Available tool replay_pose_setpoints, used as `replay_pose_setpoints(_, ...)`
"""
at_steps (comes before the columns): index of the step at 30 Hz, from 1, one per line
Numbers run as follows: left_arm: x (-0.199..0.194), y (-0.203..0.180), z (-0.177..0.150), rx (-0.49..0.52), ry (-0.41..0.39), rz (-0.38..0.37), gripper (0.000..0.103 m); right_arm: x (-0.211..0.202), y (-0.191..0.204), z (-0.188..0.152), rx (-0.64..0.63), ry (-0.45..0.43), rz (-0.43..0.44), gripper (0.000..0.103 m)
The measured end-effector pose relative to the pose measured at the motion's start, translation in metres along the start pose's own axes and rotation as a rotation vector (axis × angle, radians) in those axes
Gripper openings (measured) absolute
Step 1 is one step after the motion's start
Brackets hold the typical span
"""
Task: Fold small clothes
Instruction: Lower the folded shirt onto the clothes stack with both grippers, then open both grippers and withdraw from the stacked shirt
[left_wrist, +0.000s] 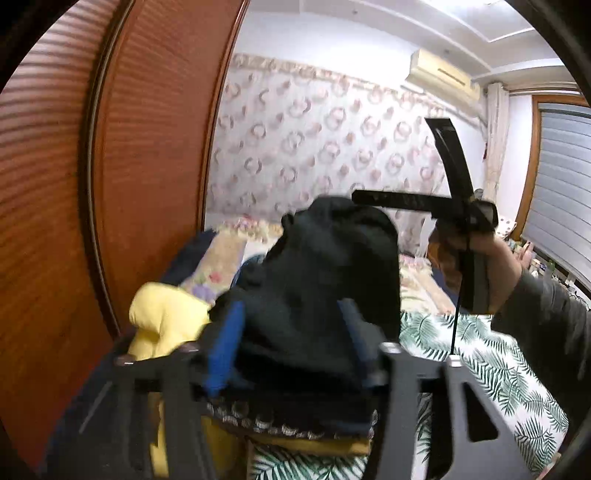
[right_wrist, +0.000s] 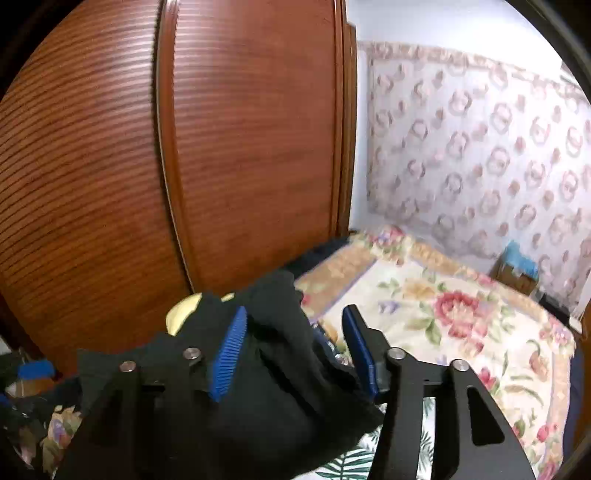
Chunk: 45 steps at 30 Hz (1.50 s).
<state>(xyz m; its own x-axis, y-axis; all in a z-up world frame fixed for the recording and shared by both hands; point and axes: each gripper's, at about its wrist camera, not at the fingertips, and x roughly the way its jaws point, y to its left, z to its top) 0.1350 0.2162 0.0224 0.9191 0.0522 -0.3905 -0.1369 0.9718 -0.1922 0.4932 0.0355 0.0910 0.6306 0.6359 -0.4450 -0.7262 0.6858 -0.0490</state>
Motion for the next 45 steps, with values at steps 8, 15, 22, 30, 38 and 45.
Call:
replay_pose_setpoints(8,0.051,-0.011,-0.002,0.069,0.119,0.038,0.078,-0.024,0.026,-0.028,-0.022,-0.018,0.111,0.059)
replay_pose_setpoints(15,0.08,-0.001,-0.033,0.068,0.236,0.087,0.078,0.031,0.024,-0.044,-0.025,0.089,0.095,0.059)
replay_pose_setpoints(22,0.076,-0.001,-0.035,0.064,0.231,0.086,0.078,0.072,0.009,-0.05,0.046,0.113,0.094,0.059)
replay_pose_setpoints(30,0.064,-0.006,-0.025,0.086,0.199,0.077,0.078,0.037,0.012,-0.057,0.096,0.08,0.049,0.059)
replay_pose_setpoints(38,0.032,-0.028,-0.013,0.129,0.144,0.06,0.085,-0.03,0.036,-0.068,0.115,0.033,0.046,0.059)
replay_pose_setpoints(45,0.008,-0.056,-0.013,0.179,0.119,0.053,0.097,-0.087,0.051,-0.088,0.133,0.016,0.019,0.059)
